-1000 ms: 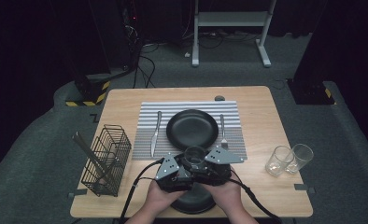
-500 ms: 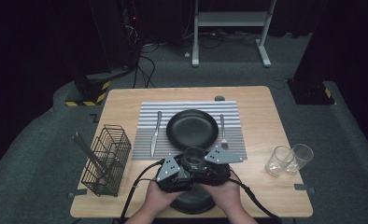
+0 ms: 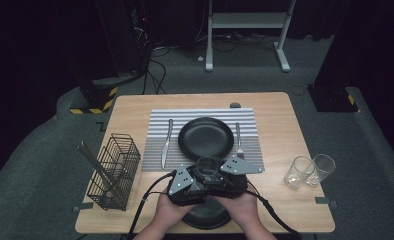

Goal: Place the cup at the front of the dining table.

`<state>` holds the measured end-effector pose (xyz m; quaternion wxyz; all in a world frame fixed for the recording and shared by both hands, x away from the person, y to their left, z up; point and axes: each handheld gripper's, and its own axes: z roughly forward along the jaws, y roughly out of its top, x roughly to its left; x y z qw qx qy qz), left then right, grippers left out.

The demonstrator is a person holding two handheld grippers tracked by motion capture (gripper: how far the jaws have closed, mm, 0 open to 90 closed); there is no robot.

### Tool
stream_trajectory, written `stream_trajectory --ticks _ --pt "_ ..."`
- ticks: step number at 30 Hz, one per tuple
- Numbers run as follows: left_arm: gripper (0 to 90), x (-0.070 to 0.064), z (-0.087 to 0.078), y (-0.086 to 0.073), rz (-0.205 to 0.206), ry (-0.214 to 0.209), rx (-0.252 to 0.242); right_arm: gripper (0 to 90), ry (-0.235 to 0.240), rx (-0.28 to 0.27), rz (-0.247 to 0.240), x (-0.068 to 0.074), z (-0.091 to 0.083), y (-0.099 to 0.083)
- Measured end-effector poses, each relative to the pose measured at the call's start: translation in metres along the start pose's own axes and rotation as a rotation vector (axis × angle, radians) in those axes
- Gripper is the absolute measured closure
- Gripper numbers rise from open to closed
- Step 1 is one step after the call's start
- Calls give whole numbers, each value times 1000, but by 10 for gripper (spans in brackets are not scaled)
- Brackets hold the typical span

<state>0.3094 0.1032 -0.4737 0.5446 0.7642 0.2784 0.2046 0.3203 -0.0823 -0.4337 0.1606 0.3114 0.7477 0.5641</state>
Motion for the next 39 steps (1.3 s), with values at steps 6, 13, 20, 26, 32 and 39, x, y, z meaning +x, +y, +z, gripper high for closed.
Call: stream_trajectory --ticks 6,13,20,26,32,39 --pt "314 6 -3 0 -15 30 -15 218 2 5 -4 1 0 -1" --pt "314 18 -9 1 -30 74 -29 233 0 -9 -9 1 -3 0" --pt "314 32 -16 0 -52 126 -39 249 -9 -13 -11 0 -5 0" --pt "314 42 -21 0 -55 173 -46 261 -20 -13 -16 -1 -6 -1" --pt "314 49 -24 -1 -53 210 -45 266 -30 -11 -17 -3 -7 -2" --pt "314 56 -23 -3 -51 248 -30 274 -53 -12 -16 -9 -12 -3"
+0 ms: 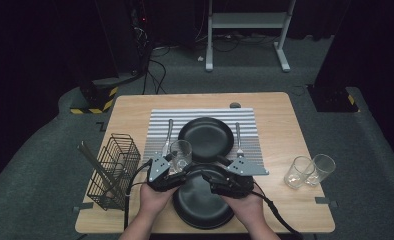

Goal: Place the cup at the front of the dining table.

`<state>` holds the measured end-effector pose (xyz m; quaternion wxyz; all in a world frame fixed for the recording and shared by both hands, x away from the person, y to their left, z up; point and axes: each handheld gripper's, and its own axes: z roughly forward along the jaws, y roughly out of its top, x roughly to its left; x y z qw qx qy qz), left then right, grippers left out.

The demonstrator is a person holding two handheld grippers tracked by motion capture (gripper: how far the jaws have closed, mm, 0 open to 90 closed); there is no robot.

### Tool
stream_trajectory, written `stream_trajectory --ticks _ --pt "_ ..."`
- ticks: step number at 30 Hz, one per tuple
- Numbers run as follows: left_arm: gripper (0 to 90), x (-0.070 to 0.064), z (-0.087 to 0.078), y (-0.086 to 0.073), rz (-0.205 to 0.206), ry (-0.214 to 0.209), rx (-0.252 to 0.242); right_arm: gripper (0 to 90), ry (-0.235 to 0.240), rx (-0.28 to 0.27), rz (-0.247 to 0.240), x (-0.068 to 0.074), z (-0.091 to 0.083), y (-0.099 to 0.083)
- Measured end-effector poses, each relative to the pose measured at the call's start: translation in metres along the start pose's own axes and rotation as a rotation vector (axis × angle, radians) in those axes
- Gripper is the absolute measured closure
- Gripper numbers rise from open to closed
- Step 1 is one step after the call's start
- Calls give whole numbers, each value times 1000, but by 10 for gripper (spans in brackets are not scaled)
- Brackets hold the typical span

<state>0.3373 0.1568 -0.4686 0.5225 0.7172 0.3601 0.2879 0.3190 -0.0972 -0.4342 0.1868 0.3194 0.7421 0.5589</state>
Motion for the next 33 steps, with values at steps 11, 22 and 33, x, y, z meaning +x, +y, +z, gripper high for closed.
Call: stream_trajectory --ticks 11,22,33 --pt "314 11 12 -4 -33 35 23 282 -50 9 4 -12 -13 -4" --pt "314 17 21 -8 -40 59 50 284 -115 25 14 -31 -33 -18" --pt "314 24 29 -14 -59 86 87 293 -180 80 57 -55 -45 -46"
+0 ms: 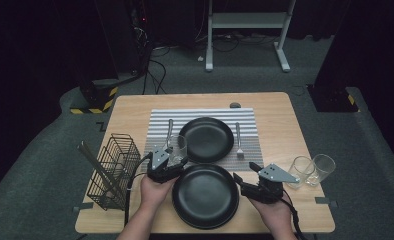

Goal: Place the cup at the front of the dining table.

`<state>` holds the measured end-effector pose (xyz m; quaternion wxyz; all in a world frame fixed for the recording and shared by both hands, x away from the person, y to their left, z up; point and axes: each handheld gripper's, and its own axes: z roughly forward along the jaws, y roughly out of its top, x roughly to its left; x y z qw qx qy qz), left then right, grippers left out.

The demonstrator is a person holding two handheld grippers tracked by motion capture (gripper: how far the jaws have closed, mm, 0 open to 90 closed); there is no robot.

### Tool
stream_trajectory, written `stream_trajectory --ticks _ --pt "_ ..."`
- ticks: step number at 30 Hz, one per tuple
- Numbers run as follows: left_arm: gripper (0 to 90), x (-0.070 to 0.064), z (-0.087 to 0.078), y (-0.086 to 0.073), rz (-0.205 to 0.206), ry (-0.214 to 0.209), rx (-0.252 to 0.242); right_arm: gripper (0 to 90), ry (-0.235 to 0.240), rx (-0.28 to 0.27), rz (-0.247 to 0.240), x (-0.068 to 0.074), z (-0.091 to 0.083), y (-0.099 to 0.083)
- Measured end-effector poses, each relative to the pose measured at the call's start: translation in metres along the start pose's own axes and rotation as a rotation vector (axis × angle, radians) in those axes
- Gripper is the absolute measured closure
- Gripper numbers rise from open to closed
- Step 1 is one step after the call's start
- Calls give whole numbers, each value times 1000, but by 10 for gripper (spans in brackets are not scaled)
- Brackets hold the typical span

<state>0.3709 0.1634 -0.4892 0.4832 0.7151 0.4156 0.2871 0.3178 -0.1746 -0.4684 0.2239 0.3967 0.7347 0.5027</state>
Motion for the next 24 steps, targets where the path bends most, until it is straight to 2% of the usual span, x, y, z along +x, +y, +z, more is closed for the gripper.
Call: stream_trajectory --ticks 7,13,24 --pt "314 2 3 -2 -4 12 12 295 -21 27 28 -11 3 -11" --pt "314 9 9 -5 -24 33 44 298 -38 50 43 -17 3 -19" --pt "314 18 16 -10 -56 50 79 298 -37 69 43 -18 9 -23"
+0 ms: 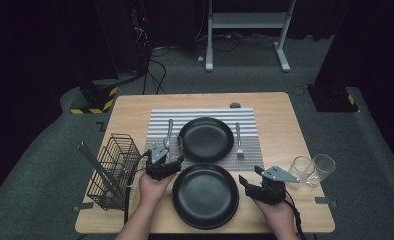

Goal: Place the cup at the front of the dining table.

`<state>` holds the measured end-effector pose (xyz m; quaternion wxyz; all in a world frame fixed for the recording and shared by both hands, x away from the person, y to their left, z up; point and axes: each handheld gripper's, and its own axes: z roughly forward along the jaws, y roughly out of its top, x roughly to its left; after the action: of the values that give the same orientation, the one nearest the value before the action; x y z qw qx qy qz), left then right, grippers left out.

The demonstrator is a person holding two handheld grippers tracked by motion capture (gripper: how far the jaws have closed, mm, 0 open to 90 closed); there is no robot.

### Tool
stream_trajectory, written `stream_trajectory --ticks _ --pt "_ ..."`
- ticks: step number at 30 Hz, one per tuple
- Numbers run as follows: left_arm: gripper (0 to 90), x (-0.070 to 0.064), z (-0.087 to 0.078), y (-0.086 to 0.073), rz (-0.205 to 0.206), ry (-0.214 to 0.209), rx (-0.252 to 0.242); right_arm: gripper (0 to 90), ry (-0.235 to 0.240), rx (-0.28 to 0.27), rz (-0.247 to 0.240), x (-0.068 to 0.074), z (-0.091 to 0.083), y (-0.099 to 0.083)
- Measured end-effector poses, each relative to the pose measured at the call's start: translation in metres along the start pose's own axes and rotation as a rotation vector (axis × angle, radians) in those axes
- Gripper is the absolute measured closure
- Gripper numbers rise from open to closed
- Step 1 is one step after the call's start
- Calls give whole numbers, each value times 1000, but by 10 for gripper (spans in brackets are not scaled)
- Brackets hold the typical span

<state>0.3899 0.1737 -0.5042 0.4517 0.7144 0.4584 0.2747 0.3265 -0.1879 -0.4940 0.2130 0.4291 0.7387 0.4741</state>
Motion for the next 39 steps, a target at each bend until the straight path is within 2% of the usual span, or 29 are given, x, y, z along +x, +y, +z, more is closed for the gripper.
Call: stream_trajectory --ticks 12,19,23,31,35,38,39 --pt "314 6 14 -5 -20 22 38 302 2 -1 1 -1 0 0" --pt "314 6 17 -5 -24 13 35 304 4 -1 -1 -1 0 -1" --pt "314 6 18 -6 -15 18 30 305 7 1 5 -1 0 -1" --pt "310 5 16 -6 -4 24 52 306 8 3 5 0 1 -1" --pt "305 1 15 -7 33 36 70 307 9 3 6 0 1 -1" --pt "305 0 14 -7 33 38 78 307 11 3 4 1 1 -1" --pt "305 -1 12 -8 46 45 94 307 11 3 3 1 1 -1"
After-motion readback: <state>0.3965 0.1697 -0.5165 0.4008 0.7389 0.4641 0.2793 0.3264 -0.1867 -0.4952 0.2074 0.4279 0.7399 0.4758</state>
